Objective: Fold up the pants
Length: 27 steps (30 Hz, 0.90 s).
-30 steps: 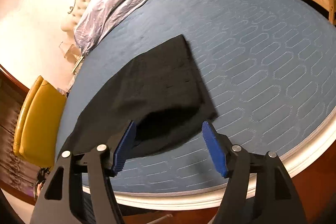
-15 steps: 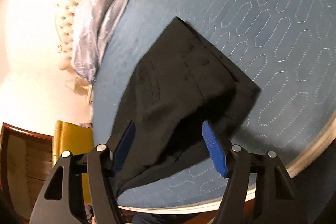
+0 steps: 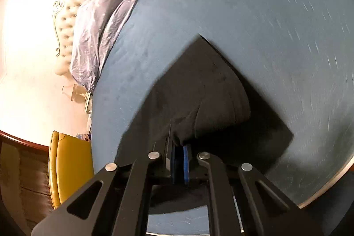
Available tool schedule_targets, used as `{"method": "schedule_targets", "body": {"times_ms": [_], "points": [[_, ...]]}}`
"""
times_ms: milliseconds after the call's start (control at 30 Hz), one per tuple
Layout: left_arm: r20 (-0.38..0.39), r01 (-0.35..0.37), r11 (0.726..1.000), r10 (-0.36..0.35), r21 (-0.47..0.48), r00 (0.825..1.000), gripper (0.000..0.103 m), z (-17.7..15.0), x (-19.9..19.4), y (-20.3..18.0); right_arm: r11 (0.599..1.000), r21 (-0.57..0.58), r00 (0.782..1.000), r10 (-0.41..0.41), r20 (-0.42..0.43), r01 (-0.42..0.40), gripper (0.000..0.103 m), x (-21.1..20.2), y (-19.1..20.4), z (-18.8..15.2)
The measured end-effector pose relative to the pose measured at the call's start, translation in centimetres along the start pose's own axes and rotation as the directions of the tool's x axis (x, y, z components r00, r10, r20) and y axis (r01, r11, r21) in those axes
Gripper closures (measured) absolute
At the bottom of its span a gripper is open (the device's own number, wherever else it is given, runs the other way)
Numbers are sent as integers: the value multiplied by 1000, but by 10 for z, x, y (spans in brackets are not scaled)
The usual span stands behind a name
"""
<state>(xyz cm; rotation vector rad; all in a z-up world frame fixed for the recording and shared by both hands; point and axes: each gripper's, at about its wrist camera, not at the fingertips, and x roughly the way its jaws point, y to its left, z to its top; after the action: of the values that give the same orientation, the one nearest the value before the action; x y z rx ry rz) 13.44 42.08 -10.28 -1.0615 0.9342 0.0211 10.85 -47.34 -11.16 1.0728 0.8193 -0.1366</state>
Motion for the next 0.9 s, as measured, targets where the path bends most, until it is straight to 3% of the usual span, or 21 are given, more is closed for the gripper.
{"method": "schedule_targets", "body": {"times_ms": [133, 233, 300, 367, 467, 733, 900], "points": [[-50, -44, 997, 48, 71, 998, 100, 62, 40, -83, 1000, -15, 1000, -5, -27, 5, 97, 21, 54, 65], [-1, 9, 995, -9, 103, 1000, 100, 106, 43, -149, 997, -63, 998, 45, 33, -42, 97, 14, 109, 103], [76, 59, 986, -72, 159, 995, 100, 113, 21, -185, 988, -145, 993, 77, 93, -63, 97, -9, 149, 106], [110, 75, 974, -100, 212, 989, 100, 101, 2, -190, 975, -219, 988, 79, 136, -48, 97, -33, 162, 90], [63, 86, 978, -100, 192, 993, 100, 76, 1, -147, 980, -200, 991, 30, 130, -3, 97, -41, 125, 59], [-37, 3, 995, 1, 99, 999, 100, 0, 22, 31, 990, -104, 995, -97, -9, 96, 97, -13, -16, -42], [-58, 1, 992, 7, 125, 998, 100, -18, 34, 78, 990, -76, 992, -122, -37, 119, 97, 1, -62, -70]]}}
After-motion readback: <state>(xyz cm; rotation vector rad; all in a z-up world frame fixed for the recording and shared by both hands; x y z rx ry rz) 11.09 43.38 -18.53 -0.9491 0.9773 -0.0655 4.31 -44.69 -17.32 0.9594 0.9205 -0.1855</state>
